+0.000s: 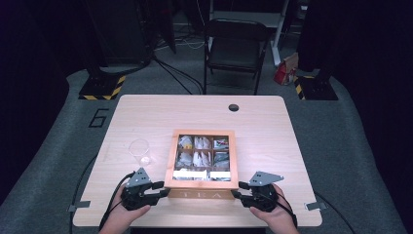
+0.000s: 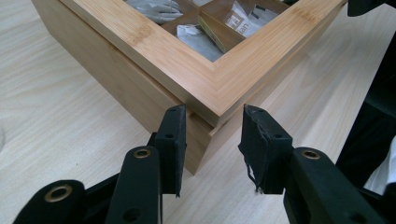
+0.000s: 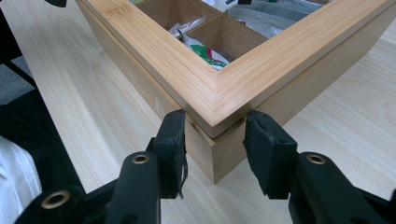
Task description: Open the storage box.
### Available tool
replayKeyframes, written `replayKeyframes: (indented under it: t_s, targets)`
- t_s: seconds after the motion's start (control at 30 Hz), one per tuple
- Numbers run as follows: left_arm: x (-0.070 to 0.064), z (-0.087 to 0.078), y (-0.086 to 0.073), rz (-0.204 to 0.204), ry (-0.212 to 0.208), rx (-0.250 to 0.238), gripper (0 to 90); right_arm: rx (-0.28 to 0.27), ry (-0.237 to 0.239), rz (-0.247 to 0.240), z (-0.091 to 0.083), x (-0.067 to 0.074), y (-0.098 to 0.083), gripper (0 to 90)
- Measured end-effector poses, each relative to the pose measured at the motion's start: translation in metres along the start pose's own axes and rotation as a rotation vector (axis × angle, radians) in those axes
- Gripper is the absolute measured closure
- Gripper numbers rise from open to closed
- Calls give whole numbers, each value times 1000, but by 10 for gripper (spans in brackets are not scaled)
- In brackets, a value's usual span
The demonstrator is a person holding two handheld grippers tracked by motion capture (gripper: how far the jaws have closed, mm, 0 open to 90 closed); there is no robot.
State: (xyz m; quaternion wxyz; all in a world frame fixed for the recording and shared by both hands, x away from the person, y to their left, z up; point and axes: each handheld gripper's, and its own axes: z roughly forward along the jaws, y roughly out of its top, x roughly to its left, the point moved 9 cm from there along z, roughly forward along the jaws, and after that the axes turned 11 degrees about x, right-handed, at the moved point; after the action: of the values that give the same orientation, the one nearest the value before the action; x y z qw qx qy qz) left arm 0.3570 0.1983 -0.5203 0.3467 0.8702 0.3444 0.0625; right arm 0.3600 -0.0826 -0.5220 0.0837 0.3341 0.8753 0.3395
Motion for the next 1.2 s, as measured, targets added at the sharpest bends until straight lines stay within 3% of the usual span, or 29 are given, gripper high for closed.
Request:
replayKeyframes:
  t_s: [0.2, 0.37, 0.43, 0.83, 1.03, 1.2]
  targets:
    - [1, -10, 9, -30, -30, -70, 638, 8, -4, 0, 0, 0, 0, 579]
    - [0, -8, 5, -14, -18, -39, 624, 13, -22, -5, -1, 0, 2, 579]
    - [0, -8, 4, 0, -10, -34, 623, -9, -25, -4, -4, 0, 4, 587]
    - [1, -8, 13, 4, 16, -58, 623, -50, -14, 11, -11, -1, 12, 586]
    - [0, -11, 22, -15, 17, -66, 627, -77, -13, 20, -17, -1, 18, 587]
    - [-1, -14, 24, -20, 14, -41, 626, -95, -5, 22, -18, -2, 20, 565]
